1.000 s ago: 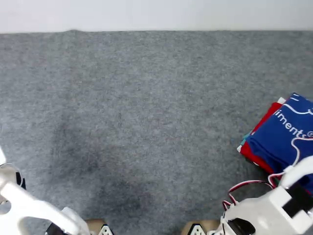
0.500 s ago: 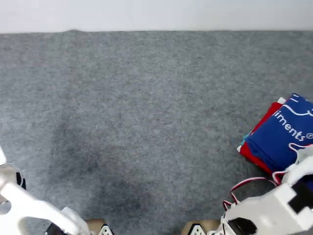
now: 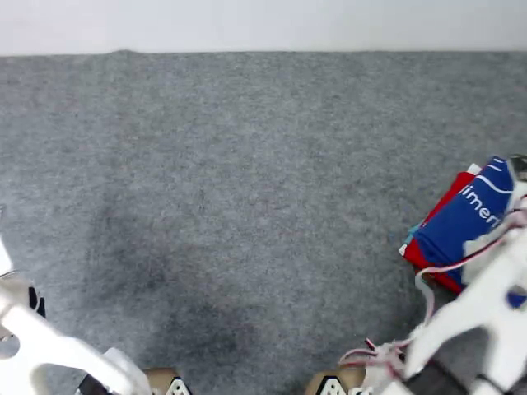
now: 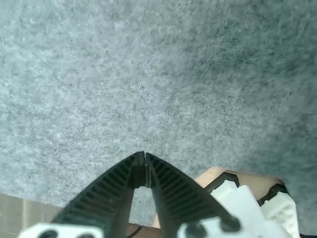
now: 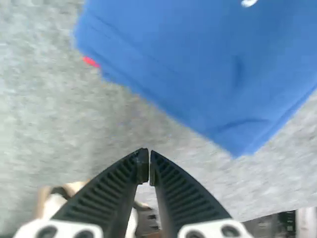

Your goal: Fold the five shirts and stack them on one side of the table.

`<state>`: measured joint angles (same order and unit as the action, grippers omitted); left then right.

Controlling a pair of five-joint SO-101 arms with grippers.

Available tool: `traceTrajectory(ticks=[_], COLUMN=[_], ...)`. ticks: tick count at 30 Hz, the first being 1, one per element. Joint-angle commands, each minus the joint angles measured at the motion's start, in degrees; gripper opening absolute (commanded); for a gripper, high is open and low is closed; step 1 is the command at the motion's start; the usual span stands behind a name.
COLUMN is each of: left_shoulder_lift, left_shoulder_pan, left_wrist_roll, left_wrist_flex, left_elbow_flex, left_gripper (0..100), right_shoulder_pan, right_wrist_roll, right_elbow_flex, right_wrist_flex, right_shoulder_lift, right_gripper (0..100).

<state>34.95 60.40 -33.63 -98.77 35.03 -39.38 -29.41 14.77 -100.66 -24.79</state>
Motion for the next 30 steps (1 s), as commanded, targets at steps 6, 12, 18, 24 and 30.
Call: traceTrajectory(ticks=[6,12,18,24,30], left_shoulder_lift=[17.7,36.1,43.2,47.7,50.7], left_shoulder_pan=[-12.5,-28.7,-44.0,-54.1,-62.2], left_wrist_roll=[1.3,11.4,22.5,32.4,32.8], left_wrist_flex=[-1.8,-0.6,9.8,23.6,29.4], left_elbow_flex=[0.8,3.6,11.9,22.5,35.4], left_gripper=[1,1,1,1,9], right_shoulder_pan=[9.8,13.5,13.6,13.6,14.4], right_wrist_roll=[23.6,28.7,29.4,29.5,29.1], right_elbow_flex=[7.5,14.6,19.9,26.4,39.6], right_wrist_flex=[-1.7,4.5,8.4,10.2,21.0], right_shoulder_lift=[-24.7,-33.1,-37.7,-43.0,-51.6], right_gripper=[1.0,0.9,0.9,0.9,0.9])
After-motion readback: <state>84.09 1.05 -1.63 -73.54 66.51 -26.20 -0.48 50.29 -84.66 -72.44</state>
